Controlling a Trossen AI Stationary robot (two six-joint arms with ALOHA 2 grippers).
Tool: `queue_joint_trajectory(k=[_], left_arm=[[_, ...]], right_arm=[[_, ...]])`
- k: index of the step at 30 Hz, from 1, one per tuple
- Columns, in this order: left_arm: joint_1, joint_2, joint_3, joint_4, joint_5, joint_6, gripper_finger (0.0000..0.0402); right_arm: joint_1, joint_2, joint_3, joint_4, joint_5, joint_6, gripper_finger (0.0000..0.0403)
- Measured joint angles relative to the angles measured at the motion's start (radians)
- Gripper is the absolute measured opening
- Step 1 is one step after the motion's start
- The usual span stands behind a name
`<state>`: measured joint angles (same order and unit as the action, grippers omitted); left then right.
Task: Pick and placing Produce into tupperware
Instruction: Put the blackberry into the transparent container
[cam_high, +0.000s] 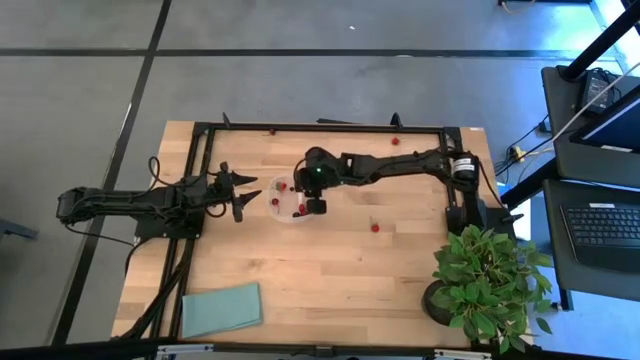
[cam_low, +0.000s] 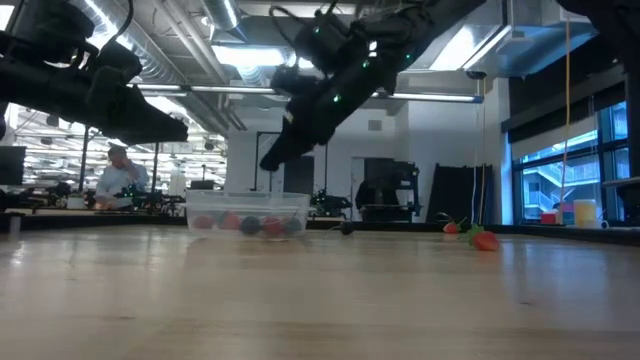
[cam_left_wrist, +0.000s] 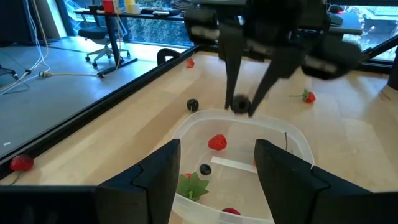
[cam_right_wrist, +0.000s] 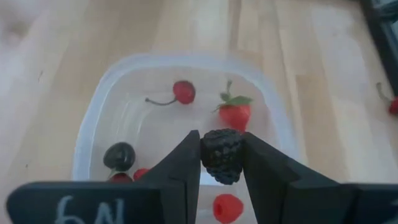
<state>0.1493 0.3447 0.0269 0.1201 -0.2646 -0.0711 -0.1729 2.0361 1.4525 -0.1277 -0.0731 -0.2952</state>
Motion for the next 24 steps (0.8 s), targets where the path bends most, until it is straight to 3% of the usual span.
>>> queue_joint_trajectory(k=[11, 24], left_arm=[[0.000, 0.000, 0.000, 0.000, 0.000, 0.000, 0.0199], [0.000, 0.000, 0.000, -0.001, 0.000, 0.000, 0.0199]], right_arm=[[0.001, 0.092, -0.001, -0.006, 0.000, 0.029, 0.0108], [0.001, 0.090, -0.001, 0.005, 0.000, 0.026, 0.0130]])
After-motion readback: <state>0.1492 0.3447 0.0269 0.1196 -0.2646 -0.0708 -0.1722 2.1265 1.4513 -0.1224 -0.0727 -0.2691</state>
